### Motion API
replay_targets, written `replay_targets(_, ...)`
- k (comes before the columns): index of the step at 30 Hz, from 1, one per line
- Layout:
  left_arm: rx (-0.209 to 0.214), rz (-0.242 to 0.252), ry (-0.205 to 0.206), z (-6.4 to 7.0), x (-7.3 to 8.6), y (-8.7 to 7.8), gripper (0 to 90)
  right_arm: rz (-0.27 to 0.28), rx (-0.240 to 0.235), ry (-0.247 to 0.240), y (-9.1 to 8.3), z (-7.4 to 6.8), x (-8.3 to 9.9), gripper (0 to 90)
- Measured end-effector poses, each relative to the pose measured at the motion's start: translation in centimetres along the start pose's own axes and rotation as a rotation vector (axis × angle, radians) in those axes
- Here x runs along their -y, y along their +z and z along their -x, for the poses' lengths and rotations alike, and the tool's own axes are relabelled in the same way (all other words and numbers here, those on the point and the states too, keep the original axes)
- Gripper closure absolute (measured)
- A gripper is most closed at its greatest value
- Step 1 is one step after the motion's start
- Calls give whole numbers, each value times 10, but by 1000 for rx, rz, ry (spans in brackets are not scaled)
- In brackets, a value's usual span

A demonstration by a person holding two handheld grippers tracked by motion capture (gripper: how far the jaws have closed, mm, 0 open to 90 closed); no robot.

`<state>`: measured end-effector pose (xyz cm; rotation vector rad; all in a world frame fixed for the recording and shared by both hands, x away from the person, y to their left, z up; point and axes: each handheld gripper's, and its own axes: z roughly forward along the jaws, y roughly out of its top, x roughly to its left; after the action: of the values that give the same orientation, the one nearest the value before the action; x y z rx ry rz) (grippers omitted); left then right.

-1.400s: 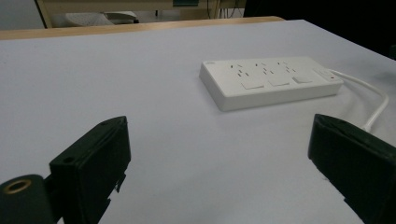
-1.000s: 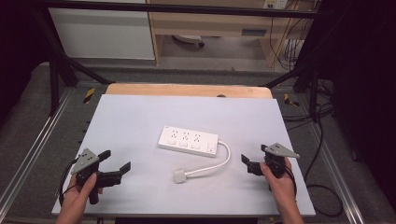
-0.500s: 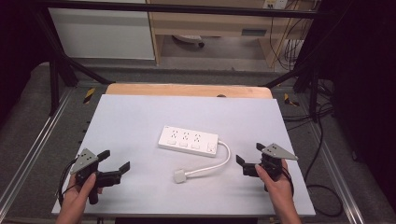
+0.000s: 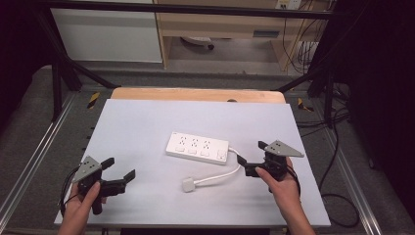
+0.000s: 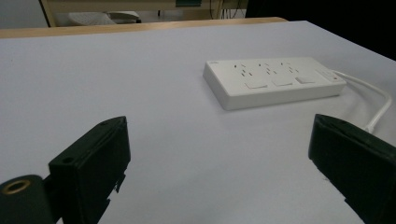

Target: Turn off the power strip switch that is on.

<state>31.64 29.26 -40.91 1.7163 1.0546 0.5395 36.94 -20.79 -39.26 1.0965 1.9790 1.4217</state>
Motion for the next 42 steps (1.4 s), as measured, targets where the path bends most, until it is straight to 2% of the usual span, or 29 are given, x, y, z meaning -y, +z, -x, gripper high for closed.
replay_targets(6, -5, -4, 3, 0, 0, 0, 55, 9, 3, 1, 9, -1, -11, 89)
replay_targets(16, -4, -10, 1, 0, 1, 1, 55, 39, 2, -7, 19, 0, -32, 93)
replay_targets(18, -4, -11, 3, 0, 1, 1, 55, 39, -2, -13, 22, 0, -36, 57)
replay_targets(20, -3, -10, -5, 0, 1, 1, 55, 25, 6, -47, 27, -3, -40, 40)
replay_targets(22, -2, -13, -4, 0, 1, 2, 55, 9, -1, -38, 32, -5, -43, 27)
replay_targets(26, 0, -13, -4, 0, 1, 1, 55, 22, -30, -39, 39, -8, -48, 19)
replay_targets(31, -2, -14, -3, 0, 1, 2, 55, 44, -41, -39, 45, -12, -56, 31)
replay_targets(35, 0, -15, -2, 0, 1, 2, 55, 68, -24, -50, 50, -15, -60, 47)
replay_targets(42, 1, -17, -2, 0, 2, 2, 55, 64, -27, -70, 57, -21, -61, 96)
